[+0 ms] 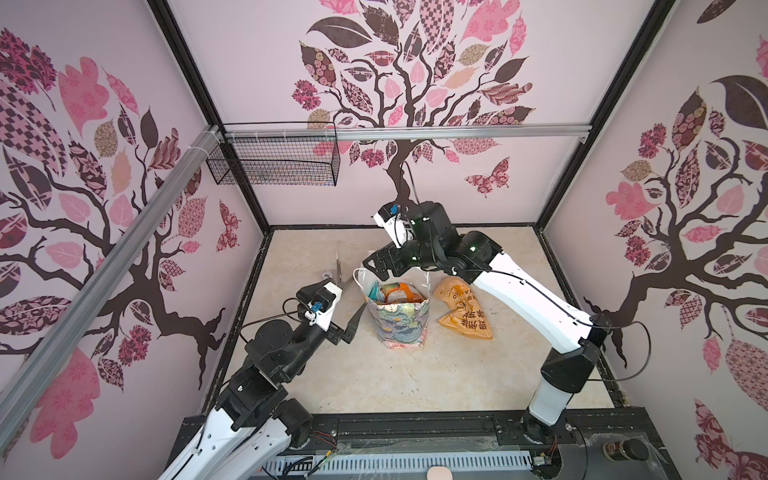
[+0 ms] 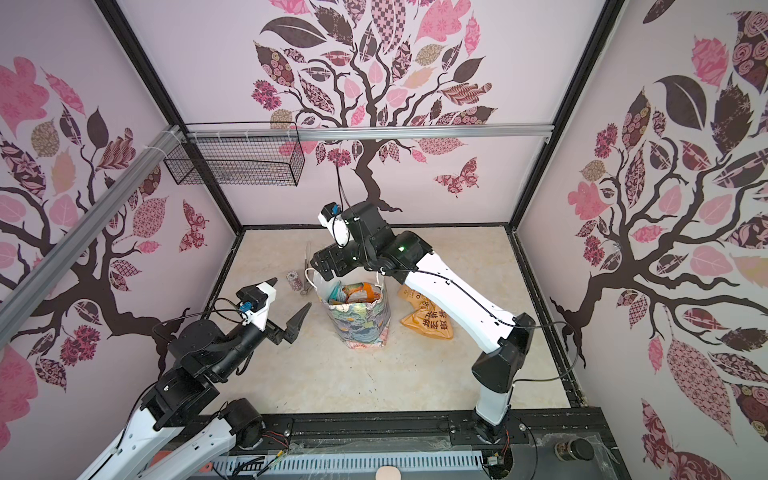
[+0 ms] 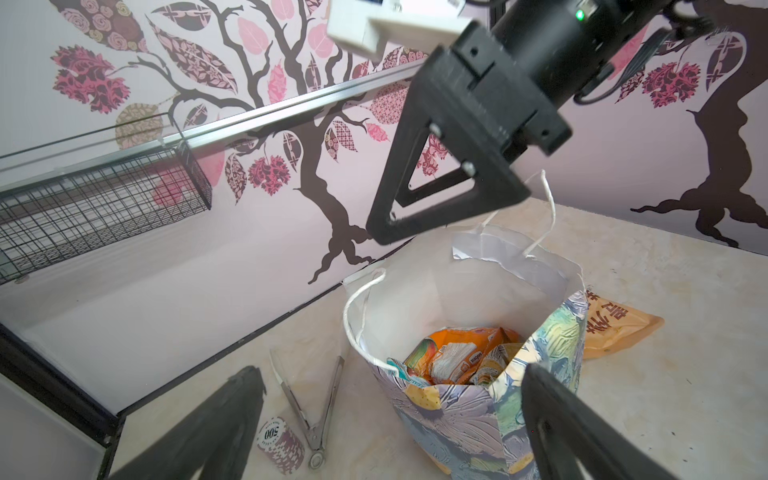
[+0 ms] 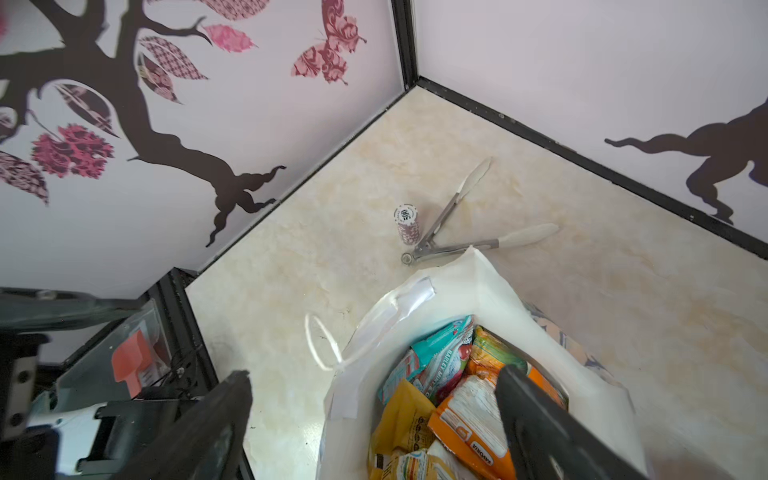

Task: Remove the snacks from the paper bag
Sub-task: 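Raise the right gripper and move it back over the bag opening, then lower the right gripper into the bag toward the teal and orange packets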

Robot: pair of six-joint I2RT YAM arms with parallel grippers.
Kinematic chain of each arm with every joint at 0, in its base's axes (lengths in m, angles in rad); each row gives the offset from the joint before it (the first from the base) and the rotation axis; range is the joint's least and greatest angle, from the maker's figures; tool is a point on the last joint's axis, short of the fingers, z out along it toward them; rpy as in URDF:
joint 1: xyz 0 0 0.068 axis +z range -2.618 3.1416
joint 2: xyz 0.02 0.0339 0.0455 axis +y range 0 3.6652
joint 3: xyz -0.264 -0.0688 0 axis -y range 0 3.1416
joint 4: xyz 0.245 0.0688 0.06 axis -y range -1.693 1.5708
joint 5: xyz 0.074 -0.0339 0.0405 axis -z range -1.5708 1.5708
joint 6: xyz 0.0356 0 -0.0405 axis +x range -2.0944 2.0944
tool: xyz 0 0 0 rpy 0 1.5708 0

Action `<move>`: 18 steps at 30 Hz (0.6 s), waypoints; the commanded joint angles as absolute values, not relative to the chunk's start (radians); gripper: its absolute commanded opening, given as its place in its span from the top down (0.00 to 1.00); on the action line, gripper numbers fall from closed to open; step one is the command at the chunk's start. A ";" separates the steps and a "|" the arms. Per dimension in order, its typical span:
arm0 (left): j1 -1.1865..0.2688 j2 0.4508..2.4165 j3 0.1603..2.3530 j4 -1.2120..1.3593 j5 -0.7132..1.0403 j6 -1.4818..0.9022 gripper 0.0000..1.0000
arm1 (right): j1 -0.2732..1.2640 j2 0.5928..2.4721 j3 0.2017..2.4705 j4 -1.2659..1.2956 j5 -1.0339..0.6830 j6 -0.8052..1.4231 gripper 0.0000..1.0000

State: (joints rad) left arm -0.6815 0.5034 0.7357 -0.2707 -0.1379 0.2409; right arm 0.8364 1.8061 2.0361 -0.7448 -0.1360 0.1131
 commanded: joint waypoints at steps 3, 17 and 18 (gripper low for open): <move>-0.676 0.495 0.711 -0.243 -0.138 0.243 0.02 | 0.828 1.936 2.139 -0.936 -0.028 0.077 0.08; -0.670 0.498 0.710 -0.240 -0.130 0.244 0.02 | 0.829 1.913 1.993 -0.862 -0.050 0.089 0.05; -0.671 0.497 0.710 -0.240 -0.130 0.244 0.02 | 0.829 1.911 1.986 -0.861 -0.046 0.092 0.06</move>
State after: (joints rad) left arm -0.6762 0.5026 0.7345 -0.2695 -0.1368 0.2405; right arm 0.8291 1.9541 2.0190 -0.8875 -0.0433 0.0860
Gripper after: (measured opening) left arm 0.981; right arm 0.945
